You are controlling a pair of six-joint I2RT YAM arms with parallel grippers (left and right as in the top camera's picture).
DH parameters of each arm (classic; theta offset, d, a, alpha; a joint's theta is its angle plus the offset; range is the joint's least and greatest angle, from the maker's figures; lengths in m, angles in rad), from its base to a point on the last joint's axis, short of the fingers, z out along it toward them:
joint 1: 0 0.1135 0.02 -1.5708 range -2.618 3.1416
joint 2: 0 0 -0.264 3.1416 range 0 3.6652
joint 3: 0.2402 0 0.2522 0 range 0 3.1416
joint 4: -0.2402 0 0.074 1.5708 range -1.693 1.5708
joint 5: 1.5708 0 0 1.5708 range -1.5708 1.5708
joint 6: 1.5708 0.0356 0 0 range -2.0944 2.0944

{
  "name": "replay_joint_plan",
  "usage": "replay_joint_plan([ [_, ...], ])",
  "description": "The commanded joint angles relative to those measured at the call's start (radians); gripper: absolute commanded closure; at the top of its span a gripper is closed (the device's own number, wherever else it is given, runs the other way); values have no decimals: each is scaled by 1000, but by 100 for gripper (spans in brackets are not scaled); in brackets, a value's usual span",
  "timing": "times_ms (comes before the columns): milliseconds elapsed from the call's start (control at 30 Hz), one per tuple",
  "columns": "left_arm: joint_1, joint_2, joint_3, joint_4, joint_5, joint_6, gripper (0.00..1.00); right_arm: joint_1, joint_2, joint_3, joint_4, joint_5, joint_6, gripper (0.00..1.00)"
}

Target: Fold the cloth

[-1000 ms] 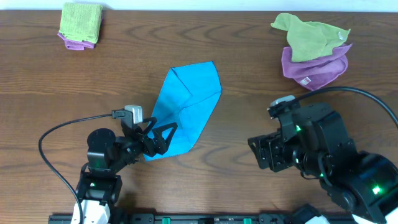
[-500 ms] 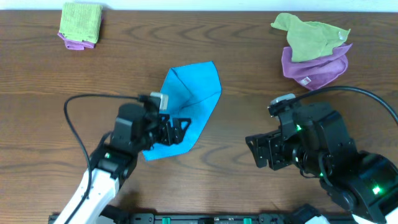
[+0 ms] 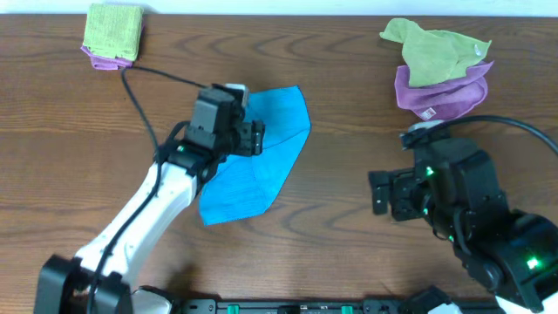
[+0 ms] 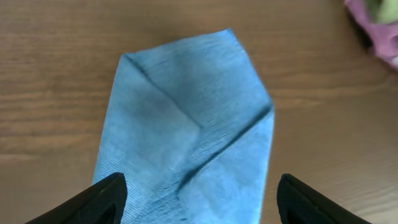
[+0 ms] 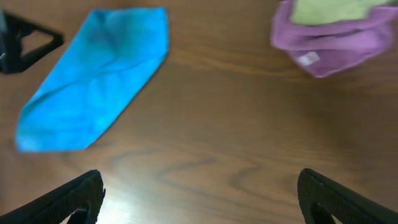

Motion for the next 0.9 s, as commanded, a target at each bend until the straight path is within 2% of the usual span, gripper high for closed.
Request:
replay_joint_plan([
  [0, -30, 72, 68, -58, -86, 83, 21, -74, -5, 0, 6, 39, -32, 1],
  [167, -97, 158, 114, -131, -278, 160, 20, -161, -5, 0, 25, -28, -58, 1],
  [500, -129, 301, 114, -45, -423, 160, 20, -180, -2, 0, 55, -28, -58, 1],
  [633, -129, 341, 114, 4, -421, 159, 20, -180, 14, 0, 54, -28, -58, 1],
  [867, -129, 347, 117, 39, -325, 129, 20, -180, 70, 0, 55, -28, -58, 1],
])
